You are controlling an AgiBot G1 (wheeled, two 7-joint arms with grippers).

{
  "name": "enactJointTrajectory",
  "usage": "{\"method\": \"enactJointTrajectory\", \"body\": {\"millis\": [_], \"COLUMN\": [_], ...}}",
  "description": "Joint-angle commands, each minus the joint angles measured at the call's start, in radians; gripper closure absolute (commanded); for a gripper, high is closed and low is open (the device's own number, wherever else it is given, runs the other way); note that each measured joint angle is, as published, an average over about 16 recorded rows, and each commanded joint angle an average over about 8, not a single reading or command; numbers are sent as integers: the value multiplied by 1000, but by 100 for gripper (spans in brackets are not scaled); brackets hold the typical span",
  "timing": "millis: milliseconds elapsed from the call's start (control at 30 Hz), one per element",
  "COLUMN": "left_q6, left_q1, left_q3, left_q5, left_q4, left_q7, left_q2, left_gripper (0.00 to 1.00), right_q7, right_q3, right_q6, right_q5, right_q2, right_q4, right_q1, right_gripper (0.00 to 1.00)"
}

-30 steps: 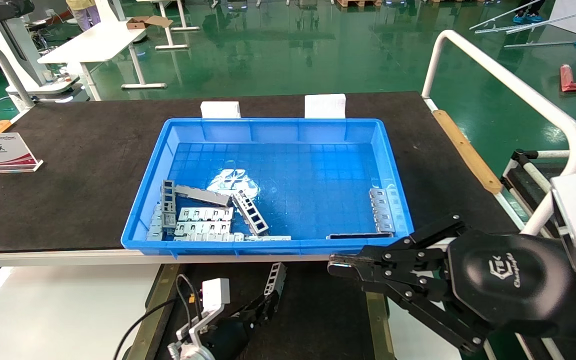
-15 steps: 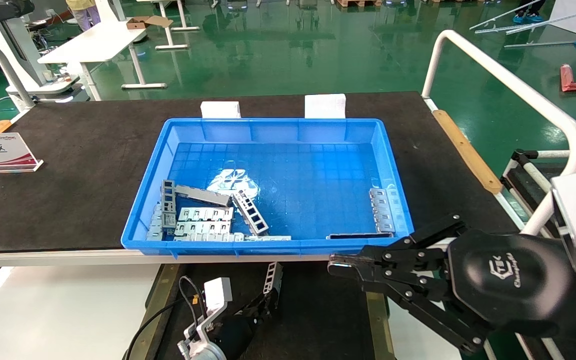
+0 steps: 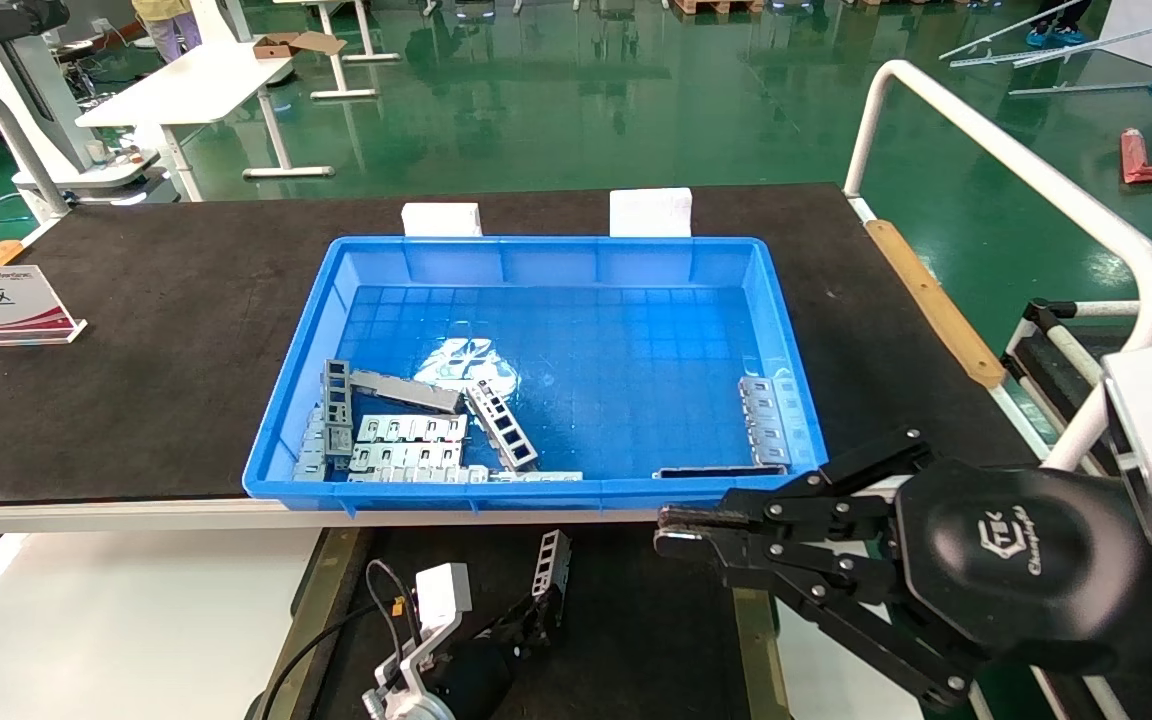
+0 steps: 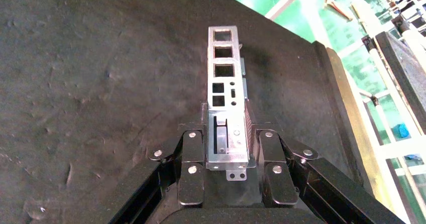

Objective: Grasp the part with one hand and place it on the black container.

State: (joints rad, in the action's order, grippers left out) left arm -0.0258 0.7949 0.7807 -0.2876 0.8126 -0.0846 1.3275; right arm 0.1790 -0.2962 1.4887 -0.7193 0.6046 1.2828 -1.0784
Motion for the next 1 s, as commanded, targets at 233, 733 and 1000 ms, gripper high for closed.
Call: {"method": "enactJointTrajectory", "body": {"millis": [233, 733, 1000], "left_q6": [9, -132, -228], "left_q1": [-6, -40, -30], "left_q3": [-9, 47, 117], "left_q5": [-1, -66, -95], "left_q4": [16, 188, 278], "left_q7": [-3, -50, -37], "left_q2": [-2, -166, -304], "left_gripper": [0, 0, 0], "right_q7": [0, -1, -1], "right_q3": [0, -1, -2], "right_q6": [0, -1, -1], "right_q5": [0, 1, 1], "right_q2": [0, -1, -1], "right_q4": [0, 0, 0], "right_q1": [0, 0, 0], "right_gripper": [0, 0, 0]}}
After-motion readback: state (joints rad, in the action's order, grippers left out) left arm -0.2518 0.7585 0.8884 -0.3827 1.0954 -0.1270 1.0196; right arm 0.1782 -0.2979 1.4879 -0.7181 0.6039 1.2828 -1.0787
